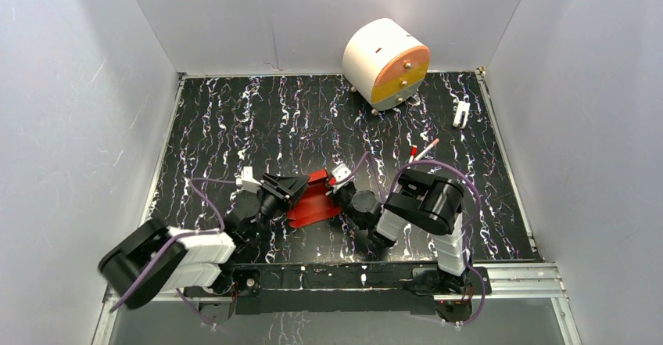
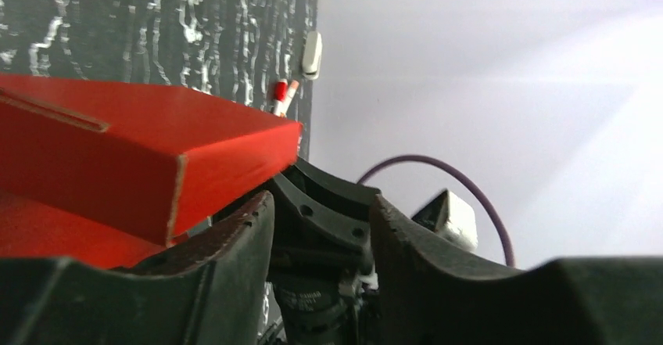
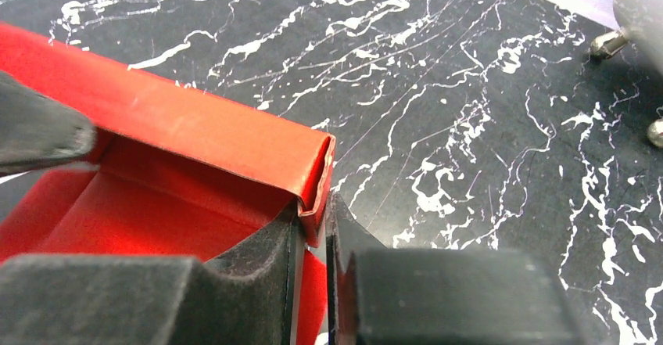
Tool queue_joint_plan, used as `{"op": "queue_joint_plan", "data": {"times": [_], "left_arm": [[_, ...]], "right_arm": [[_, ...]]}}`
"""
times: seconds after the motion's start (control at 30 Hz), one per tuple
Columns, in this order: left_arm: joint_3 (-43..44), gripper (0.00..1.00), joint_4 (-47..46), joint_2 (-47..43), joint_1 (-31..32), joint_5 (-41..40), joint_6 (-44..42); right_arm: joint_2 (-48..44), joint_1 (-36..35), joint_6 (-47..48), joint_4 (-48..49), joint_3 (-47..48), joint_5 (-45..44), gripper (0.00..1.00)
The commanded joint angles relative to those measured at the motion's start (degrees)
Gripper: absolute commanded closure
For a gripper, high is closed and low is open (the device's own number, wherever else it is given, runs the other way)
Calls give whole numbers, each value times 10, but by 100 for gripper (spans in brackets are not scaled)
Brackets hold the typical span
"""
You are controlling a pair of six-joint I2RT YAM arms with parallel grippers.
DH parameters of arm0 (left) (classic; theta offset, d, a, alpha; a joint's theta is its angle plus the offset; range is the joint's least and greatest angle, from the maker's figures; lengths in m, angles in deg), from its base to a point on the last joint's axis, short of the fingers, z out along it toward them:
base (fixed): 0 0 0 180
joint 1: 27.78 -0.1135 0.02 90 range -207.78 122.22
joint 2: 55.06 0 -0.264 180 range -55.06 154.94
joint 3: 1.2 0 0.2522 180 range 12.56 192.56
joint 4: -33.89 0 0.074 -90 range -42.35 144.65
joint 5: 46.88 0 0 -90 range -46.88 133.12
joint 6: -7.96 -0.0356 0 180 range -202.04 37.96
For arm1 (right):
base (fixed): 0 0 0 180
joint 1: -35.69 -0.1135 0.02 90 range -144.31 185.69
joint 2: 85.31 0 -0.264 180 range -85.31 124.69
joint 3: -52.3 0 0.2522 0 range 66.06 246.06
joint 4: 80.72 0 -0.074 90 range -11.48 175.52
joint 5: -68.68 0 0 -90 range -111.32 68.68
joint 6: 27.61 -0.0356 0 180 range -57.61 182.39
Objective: Fold the paper box
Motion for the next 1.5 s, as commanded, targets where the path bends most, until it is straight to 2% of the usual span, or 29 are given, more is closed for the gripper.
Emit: {"op": "queue_joint_plan", "data": {"times": [0.0,0.2,0.3,0.4,0.53,0.67,0.8,0.97,1.3,1.47], "left_arm": [[14,51,191,-149,6,11,-83],[62,42,500,-375,13,-2,-173],[104,41,642,-441,14,-25,-227],[169,40,754,-458,13,-63,-309],[252,40,827,-381,11,-99,-410],[315,41,820,-266,5,-74,-458],[345,40,769,-160,-35,21,-459],[341,40,686,-79,-104,147,-431],[321,38,614,-13,-118,256,-394],[303,38,603,-1,-119,270,-380]], "right_arm": [[-37,10,-8,42,-2,20,89],[-54,18,-15,-9,3,40,90],[-62,22,-19,-45,10,60,91],[-74,24,-23,-77,11,80,91],[-89,25,-26,-119,15,103,92],[-106,26,-27,-161,18,130,92],[-114,28,-27,-196,23,156,92],[-116,31,-27,-221,31,184,92],[-99,37,-37,-229,47,201,92],[-90,41,-48,-219,50,189,91]]}}
